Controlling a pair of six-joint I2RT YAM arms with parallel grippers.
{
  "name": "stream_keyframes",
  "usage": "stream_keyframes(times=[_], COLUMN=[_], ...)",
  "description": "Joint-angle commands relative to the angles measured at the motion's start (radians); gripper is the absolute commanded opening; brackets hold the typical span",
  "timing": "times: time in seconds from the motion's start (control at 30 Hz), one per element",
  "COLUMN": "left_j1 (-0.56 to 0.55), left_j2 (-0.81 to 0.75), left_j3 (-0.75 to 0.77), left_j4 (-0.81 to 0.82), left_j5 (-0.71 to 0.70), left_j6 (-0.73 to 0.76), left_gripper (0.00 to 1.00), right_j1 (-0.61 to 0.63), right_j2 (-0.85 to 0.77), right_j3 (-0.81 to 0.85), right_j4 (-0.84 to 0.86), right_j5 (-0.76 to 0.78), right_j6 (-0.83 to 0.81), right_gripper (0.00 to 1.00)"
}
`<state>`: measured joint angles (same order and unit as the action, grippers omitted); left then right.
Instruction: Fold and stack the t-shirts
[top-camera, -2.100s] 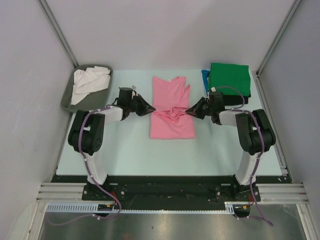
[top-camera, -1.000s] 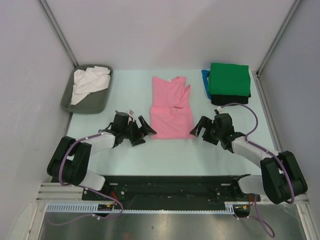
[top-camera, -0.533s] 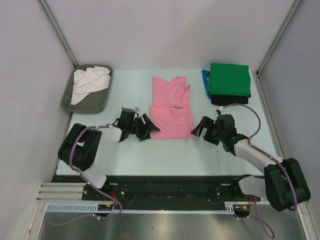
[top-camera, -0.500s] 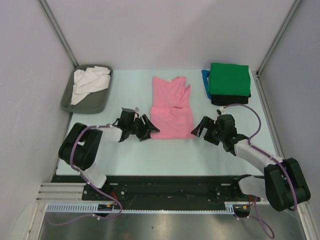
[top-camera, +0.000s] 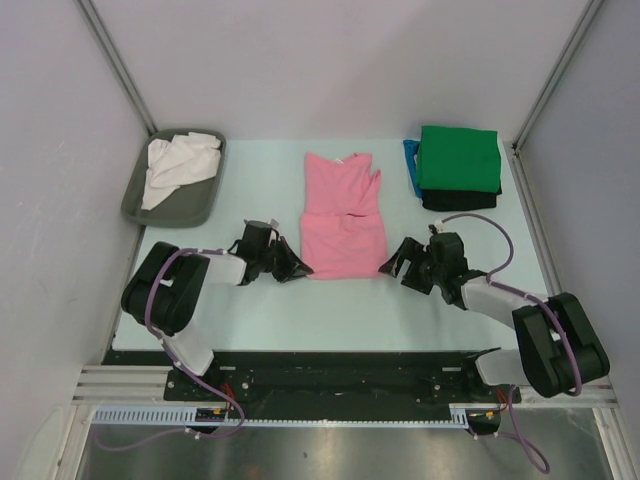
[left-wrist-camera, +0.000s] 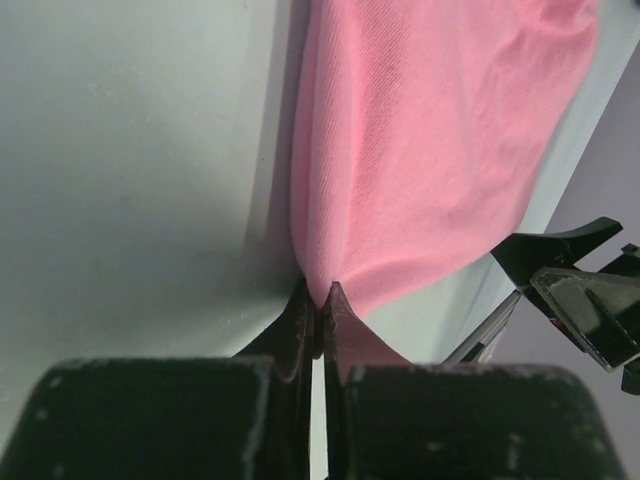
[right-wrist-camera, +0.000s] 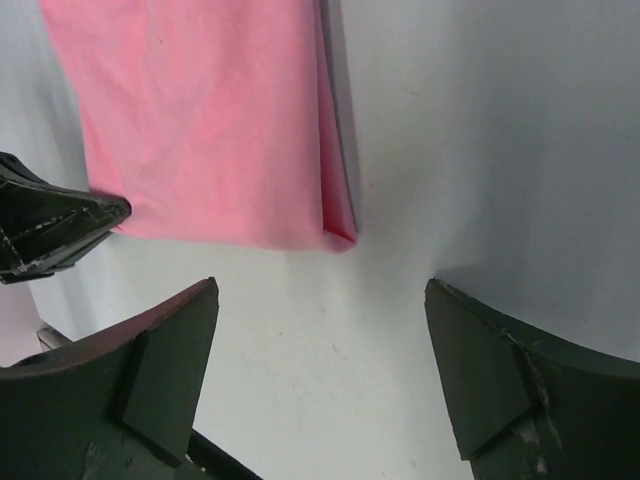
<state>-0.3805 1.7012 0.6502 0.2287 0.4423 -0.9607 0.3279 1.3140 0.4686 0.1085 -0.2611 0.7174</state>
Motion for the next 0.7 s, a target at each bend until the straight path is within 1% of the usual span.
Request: stream_keyframes(times=[0.0,0.13,0.23,0.27,0.33,0.37,0.43,0.47,0.5,0.57,0.67], left_j1=[-0.009,-0.011,-0.011,-0.011,-0.009,-0.012,-0.009,-0.012,-0.012,-0.012,-0.012], left_j2=[-0.012,-0.014,-0.020,-0.025,-0.028,-0.029,-0.044,-0.049,-0.066,-0.087,-0.147], left_j3=[-0.030,-0.047,-0.060,-0.061,-0.066,-0.067,-0.076,-0.081,-0.092,-0.104,-0.145], left_j4=[-0.012,-0.003,0.008,0.011,0.009,0.014,0.026,0.038,0.040,0.032,0.023], left_j5=[-0.002,0.003,0.004,0.004,0.010,0.012,0.019,0.027,0.029,0.035,0.036], left_j6=[0.010,0.005,0.004,0.002,0.002,0.002,0.000,0.000,0.002,0.010,0.022], left_gripper=[0.00,0.00,0.00,0.00,0.00,0.00,0.00,0.00,0.00,0.00,0.00], right_j1=[0.016,0.034,0.051,0.053,0.054,0.056,0.057,0.057,0.059,0.060,0.072], right_j2=[0.074,0.171,0.208,0.227,0.248,0.264,0.278,0.286,0.291,0.286,0.231], right_j3=[-0.025,-0.025,-0.025,-0.025,-0.025,-0.025,-0.025,-0.025,-0.025,-0.036,-0.064], right_j4=[0.134,0.215,0.250,0.261,0.270,0.275,0.283,0.286,0.284,0.284,0.261], right_j5=[-0.039,-0.066,-0.064,-0.064,-0.053,-0.047,-0.030,-0.023,-0.006,-0.003,0.020], right_j6=[0.074,0.122,0.140,0.143,0.145,0.143,0.139,0.134,0.131,0.119,0.102], right_gripper=[0.86,0.77,0.66,0.59,0.49,0.36,0.19,0.02,0.00,0.00,0.00])
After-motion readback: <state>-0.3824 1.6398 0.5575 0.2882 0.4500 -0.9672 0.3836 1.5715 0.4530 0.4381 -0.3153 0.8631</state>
